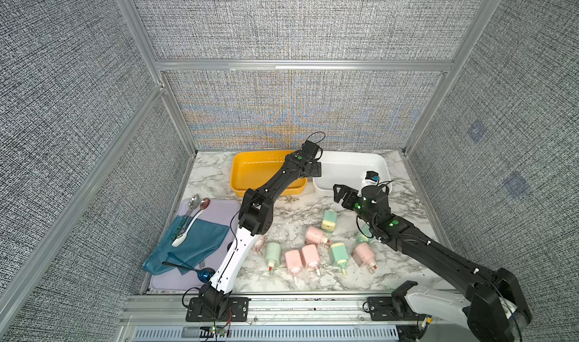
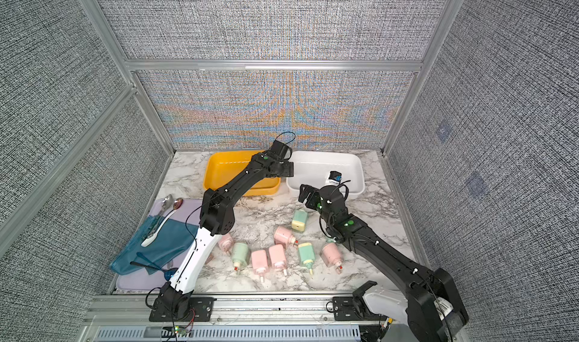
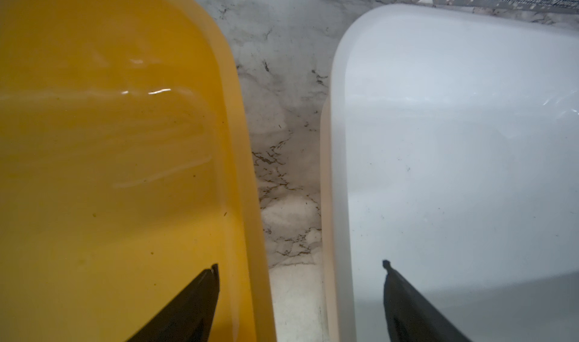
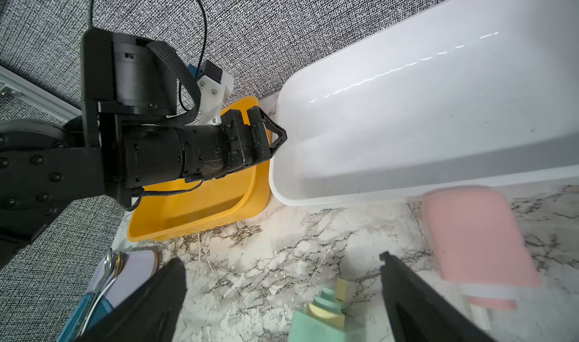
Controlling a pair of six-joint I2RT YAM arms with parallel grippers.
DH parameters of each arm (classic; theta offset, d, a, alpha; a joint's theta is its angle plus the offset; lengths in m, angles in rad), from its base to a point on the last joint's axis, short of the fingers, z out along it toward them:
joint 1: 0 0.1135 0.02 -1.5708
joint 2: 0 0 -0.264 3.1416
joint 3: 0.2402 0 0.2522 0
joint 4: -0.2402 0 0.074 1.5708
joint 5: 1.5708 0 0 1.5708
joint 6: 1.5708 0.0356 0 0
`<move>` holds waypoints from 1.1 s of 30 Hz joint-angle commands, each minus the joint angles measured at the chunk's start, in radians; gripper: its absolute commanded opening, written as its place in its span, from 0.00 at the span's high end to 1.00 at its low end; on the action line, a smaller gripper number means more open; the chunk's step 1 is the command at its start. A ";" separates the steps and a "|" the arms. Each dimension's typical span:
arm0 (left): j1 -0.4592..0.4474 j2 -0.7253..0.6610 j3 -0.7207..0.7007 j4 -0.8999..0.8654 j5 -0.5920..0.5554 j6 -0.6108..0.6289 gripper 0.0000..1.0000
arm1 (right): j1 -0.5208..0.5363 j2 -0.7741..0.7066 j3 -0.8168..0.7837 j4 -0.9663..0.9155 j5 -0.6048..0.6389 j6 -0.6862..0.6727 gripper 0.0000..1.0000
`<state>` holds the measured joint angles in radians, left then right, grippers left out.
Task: Place the pencil sharpeners by color into the storage box
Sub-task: Adjust the storage box at the center of the board.
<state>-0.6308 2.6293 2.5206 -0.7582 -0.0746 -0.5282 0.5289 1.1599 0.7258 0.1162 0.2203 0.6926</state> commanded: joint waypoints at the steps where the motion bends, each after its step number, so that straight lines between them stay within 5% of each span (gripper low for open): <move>1: 0.003 0.009 0.007 -0.012 0.013 0.003 0.14 | 0.000 0.001 0.003 0.000 0.004 0.001 0.01; 6: 0.003 0.001 -0.001 -0.037 -0.010 0.004 0.31 | -0.001 0.013 0.011 0.002 -0.006 0.002 0.01; 33: 0.003 -0.064 -0.071 -0.065 -0.034 0.040 0.57 | 0.000 0.031 0.023 0.014 -0.021 0.001 0.01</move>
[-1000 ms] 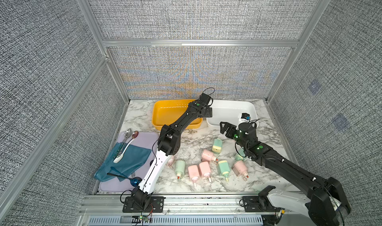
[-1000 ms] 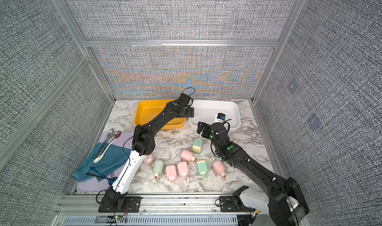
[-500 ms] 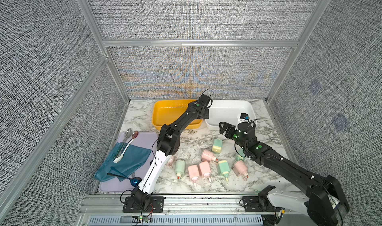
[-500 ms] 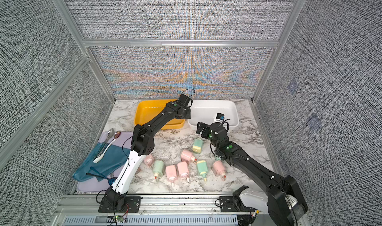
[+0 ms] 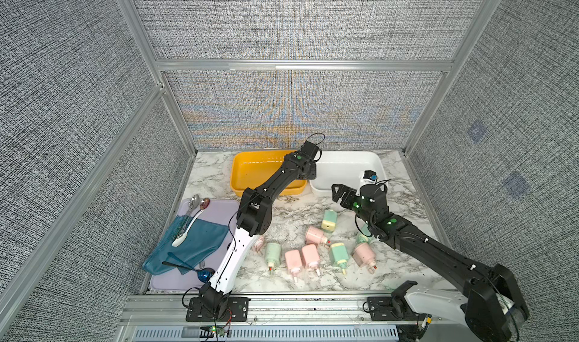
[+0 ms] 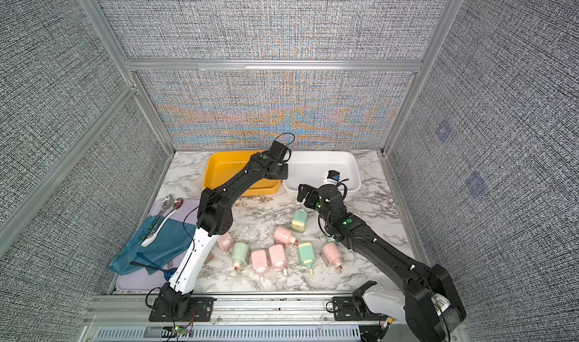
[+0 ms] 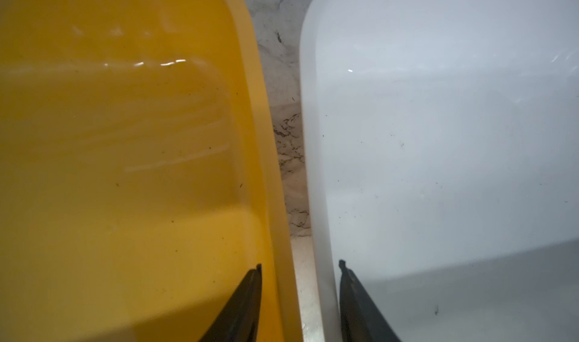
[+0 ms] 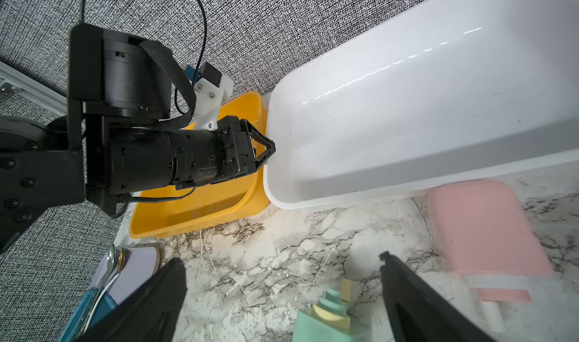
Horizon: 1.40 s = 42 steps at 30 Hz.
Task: Place the pencil sharpeners by color into the storage box
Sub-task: Adjust the storage box at the center of the board.
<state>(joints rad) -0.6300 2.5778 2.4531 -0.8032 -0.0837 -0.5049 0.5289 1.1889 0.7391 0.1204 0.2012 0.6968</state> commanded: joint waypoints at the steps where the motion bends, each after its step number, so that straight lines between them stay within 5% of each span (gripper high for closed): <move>1: 0.003 -0.014 -0.003 -0.022 -0.028 0.020 0.58 | 0.000 0.003 0.010 0.010 -0.002 -0.002 0.01; 21: 0.003 -0.035 -0.026 -0.042 -0.039 0.049 0.67 | -0.001 0.003 0.007 0.007 -0.002 -0.003 0.01; 27: 0.001 -0.027 -0.033 -0.030 0.017 0.043 0.58 | 0.000 0.007 0.007 0.008 -0.002 -0.001 0.01; 42: 0.010 -0.057 -0.076 -0.054 -0.064 0.086 0.63 | 0.000 -0.002 0.009 -0.016 0.018 -0.015 0.01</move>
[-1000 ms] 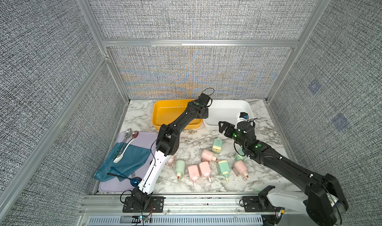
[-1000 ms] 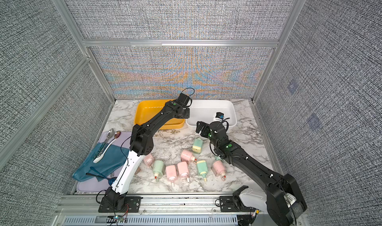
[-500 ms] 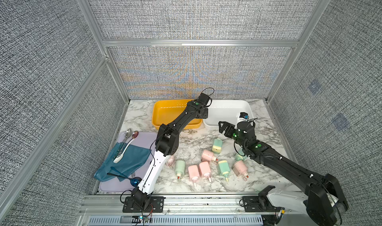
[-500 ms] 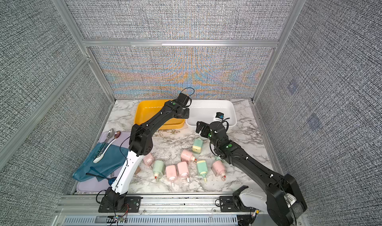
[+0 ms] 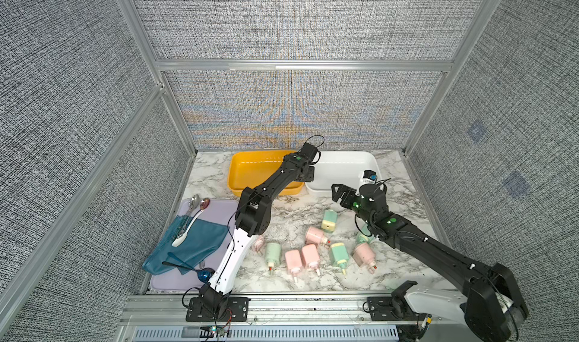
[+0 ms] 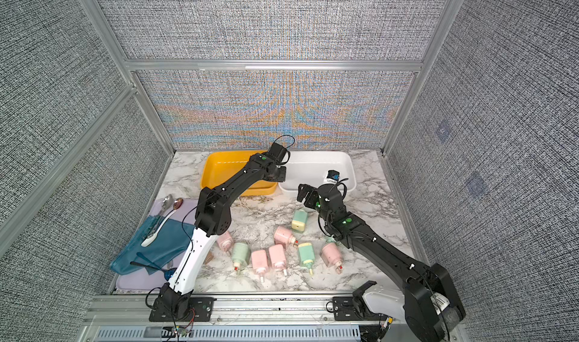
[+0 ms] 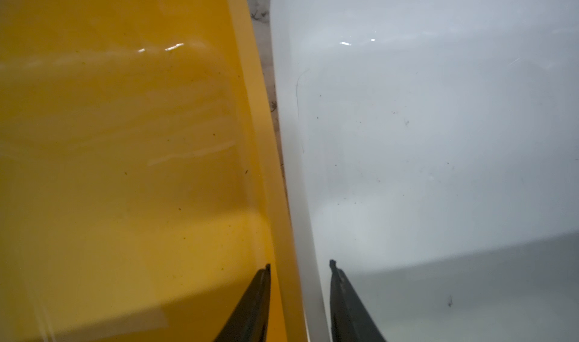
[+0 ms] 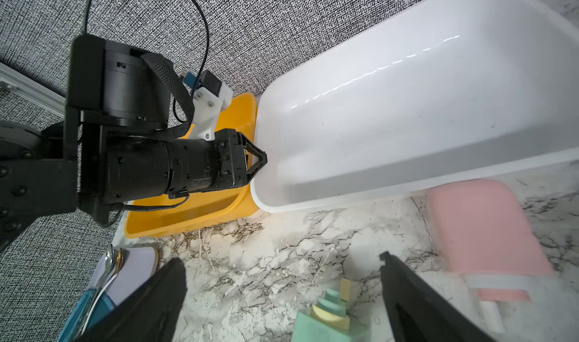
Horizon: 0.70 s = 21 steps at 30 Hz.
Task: Place the pencil sharpeners by color into the storage box
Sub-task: Adjust the storage box at the center of the board, then pick up the pencil sharpener from the center of the board.
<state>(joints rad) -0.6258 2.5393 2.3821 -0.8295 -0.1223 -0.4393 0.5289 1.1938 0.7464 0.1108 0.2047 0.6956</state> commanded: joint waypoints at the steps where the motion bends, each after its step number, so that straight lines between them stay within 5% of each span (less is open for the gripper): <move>1: 0.006 -0.019 -0.004 -0.028 -0.020 0.022 0.62 | 0.000 -0.007 0.003 -0.013 0.024 -0.020 0.01; 11: 0.004 -0.069 -0.011 -0.025 0.059 0.031 0.40 | -0.063 -0.020 -0.026 -0.086 0.065 -0.221 0.01; 15: 0.000 -0.123 -0.040 -0.017 0.077 0.060 0.04 | -0.122 -0.008 -0.022 -0.120 0.055 -0.309 0.01; 21: -0.003 -0.241 -0.186 0.057 0.112 0.076 0.01 | -0.224 0.011 -0.035 -0.150 0.002 -0.378 0.01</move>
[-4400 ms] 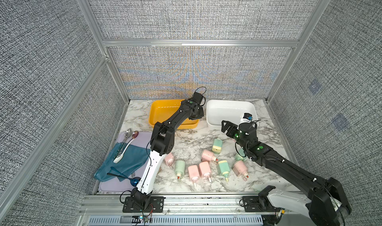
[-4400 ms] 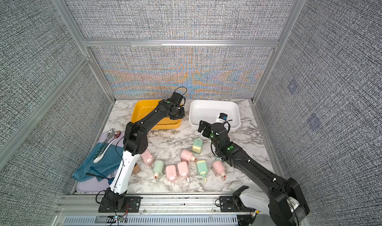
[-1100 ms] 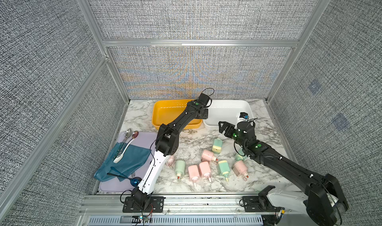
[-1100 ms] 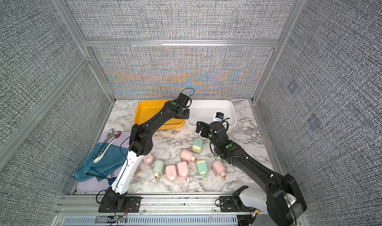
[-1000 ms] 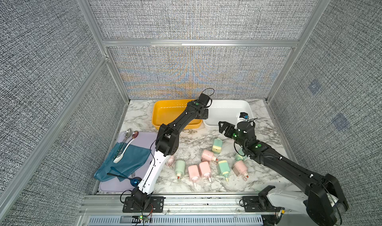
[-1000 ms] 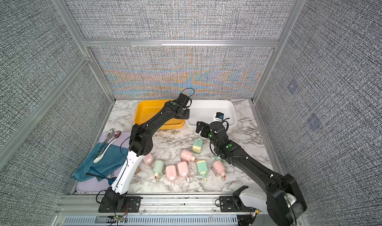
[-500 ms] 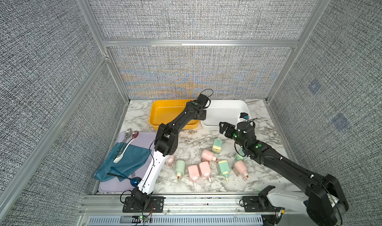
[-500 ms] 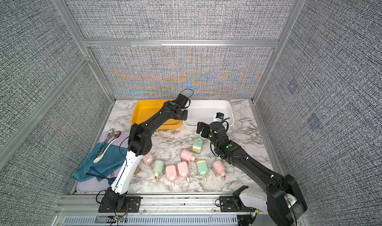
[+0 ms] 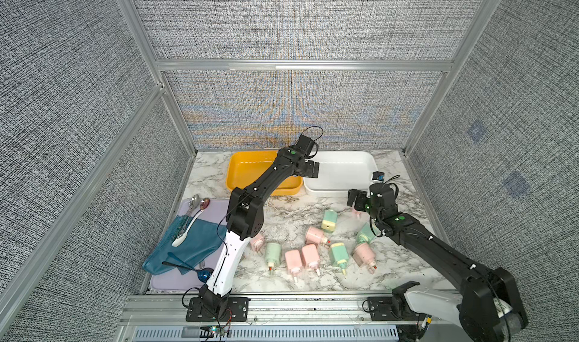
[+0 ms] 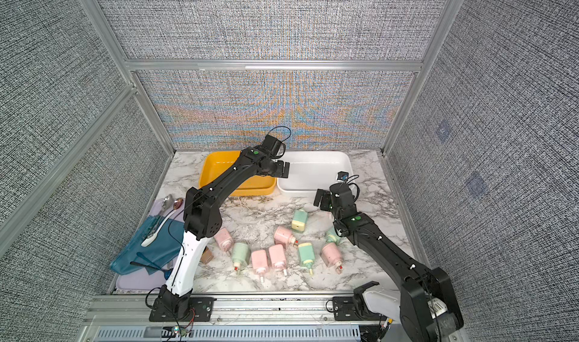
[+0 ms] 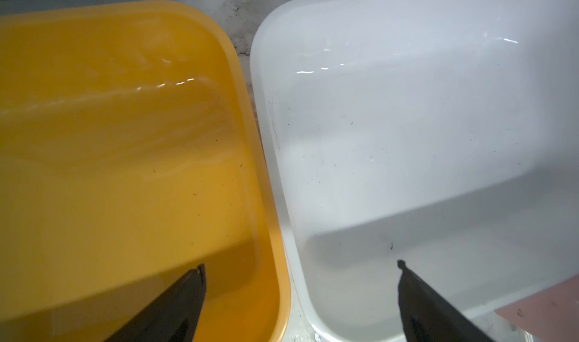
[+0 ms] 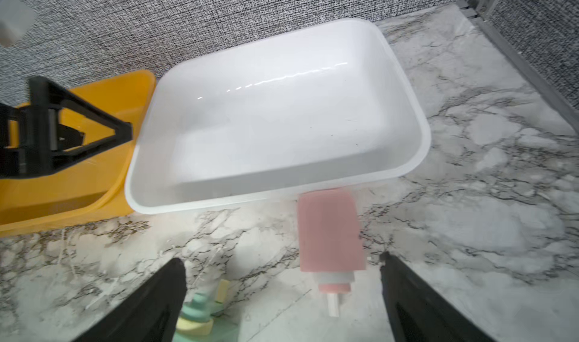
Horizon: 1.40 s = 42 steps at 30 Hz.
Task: Place the pencil sharpeners by color into the storage box
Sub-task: Pick up the pencil sharpener from the center of the board.
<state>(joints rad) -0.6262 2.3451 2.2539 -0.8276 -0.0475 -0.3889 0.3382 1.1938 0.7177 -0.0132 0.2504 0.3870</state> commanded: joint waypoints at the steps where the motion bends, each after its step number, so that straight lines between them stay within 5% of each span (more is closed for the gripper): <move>1: -0.004 -0.072 -0.102 0.089 0.039 0.028 0.01 | -0.052 0.020 -0.008 -0.025 -0.087 -0.090 0.01; 4: -0.012 -0.173 -0.286 0.260 0.070 0.055 0.01 | -0.102 0.063 0.014 -0.058 -0.201 -0.140 0.01; 15: -0.055 -0.392 -0.623 0.519 0.127 0.233 0.01 | -0.110 0.198 0.075 -0.122 -0.166 -0.145 0.02; 37: -0.055 -0.362 -0.597 0.444 -0.095 0.147 0.01 | -0.117 0.395 0.224 -0.186 -0.109 -0.145 0.27; 42: -0.055 -0.362 -0.594 0.446 -0.103 0.140 0.01 | -0.116 0.396 0.220 -0.185 -0.114 -0.154 0.40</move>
<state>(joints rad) -0.6838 1.9823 1.6512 -0.3763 -0.1291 -0.2302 0.2214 1.5898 0.9390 -0.1890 0.1291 0.2413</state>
